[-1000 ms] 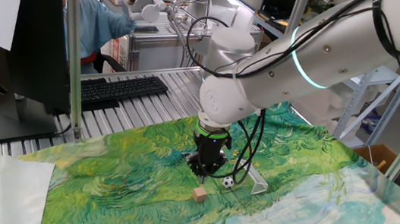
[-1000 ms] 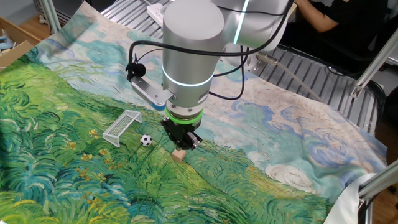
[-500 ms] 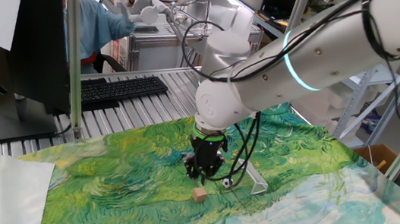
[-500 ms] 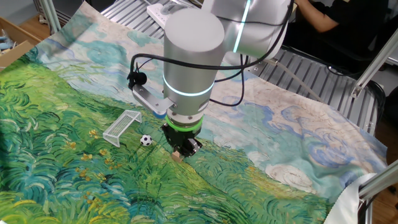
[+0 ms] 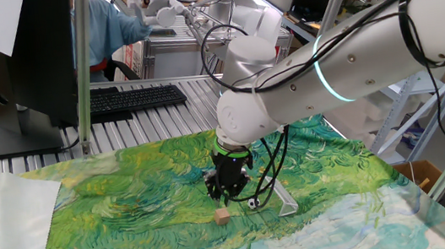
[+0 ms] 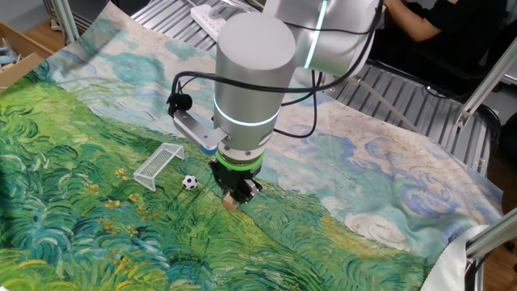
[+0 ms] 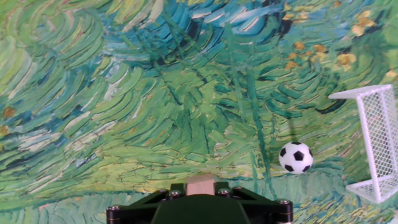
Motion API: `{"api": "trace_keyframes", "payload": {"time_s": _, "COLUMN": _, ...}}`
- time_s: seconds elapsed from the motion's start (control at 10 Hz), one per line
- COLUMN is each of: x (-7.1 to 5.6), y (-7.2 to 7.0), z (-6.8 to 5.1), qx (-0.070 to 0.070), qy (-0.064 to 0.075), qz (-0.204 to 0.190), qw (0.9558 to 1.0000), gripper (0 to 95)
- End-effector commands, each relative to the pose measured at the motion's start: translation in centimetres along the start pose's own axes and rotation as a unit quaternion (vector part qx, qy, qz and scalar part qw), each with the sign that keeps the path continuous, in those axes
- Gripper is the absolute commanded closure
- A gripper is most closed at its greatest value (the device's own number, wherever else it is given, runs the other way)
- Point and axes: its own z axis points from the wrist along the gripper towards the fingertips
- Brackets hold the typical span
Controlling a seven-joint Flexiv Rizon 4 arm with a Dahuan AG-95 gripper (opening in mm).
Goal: Pick up the small block on the left and move it to the right
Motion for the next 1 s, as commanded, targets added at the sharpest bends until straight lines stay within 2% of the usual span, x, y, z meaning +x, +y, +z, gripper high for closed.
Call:
{"api": "trace_keyframes", "payload": {"time_s": 0.1, "x": 0.1, "y": 0.0, "z": 0.0, "qx": 0.003, "qy": 0.002, "qz": 0.0, "qw": 1.0, "gripper": 57.0}}
{"api": "trace_keyframes", "payload": {"time_s": 0.6, "x": 0.6, "y": -0.9, "z": 1.7, "qx": -0.002, "qy": 0.002, "qz": 0.004, "qw": 1.0, "gripper": 57.0}}
{"api": "trace_keyframes", "payload": {"time_s": 1.0, "x": 0.6, "y": -0.7, "z": 1.9, "qx": -0.007, "qy": 0.003, "qz": 0.006, "qw": 1.0, "gripper": 57.0}}
